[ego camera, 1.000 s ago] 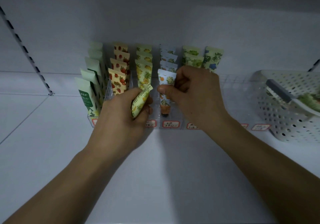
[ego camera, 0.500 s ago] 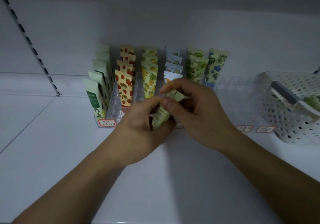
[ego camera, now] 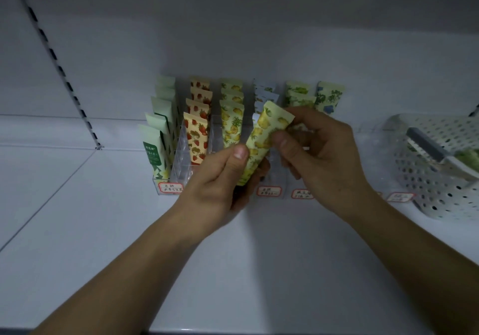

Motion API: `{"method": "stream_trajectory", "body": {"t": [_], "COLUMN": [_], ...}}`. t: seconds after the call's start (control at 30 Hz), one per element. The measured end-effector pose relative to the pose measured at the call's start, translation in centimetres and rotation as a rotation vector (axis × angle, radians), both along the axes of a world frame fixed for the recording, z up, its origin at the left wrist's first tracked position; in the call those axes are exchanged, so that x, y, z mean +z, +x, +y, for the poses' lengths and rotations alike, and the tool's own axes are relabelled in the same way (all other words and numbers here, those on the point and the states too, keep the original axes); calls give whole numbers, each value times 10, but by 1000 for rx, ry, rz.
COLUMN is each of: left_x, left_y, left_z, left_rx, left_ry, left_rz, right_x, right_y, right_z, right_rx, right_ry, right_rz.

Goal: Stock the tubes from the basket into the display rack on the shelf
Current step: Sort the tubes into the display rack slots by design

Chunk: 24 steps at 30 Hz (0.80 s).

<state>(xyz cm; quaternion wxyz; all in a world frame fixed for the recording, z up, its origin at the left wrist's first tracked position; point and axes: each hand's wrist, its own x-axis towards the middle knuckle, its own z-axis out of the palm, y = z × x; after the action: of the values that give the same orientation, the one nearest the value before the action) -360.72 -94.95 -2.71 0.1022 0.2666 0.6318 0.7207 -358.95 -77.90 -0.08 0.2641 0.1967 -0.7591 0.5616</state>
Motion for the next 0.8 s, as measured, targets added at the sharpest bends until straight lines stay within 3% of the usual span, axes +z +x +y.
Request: {"method": "stream_trajectory", "body": {"t": [0.07, 0.13, 0.3, 0.37, 0.5, 0.8], "left_x": [0, 2, -3, -13, -27, -32], "left_y": [-1, 0, 15, 17, 17, 14], "left_z": [0, -5, -46, -57, -53, -53], "left_rx": [-7, 50, 496, 565, 444, 396], "left_ry": [-2, -97, -582, -668, -748, -688], "left_rz": [-14, 101, 693, 700, 673, 655], "right_x": [3, 6, 19, 22, 18, 19], "right_y": [3, 5, -1, -8, -16, -20], "right_z": [-5, -10, -11, -13, -29, -53], "right_rx": [74, 66, -142, -310, -446, -448], "right_ry": [-95, -131, -59, 159, 460, 614], "right_rz": [-72, -97, 30, 126, 196, 229]}}
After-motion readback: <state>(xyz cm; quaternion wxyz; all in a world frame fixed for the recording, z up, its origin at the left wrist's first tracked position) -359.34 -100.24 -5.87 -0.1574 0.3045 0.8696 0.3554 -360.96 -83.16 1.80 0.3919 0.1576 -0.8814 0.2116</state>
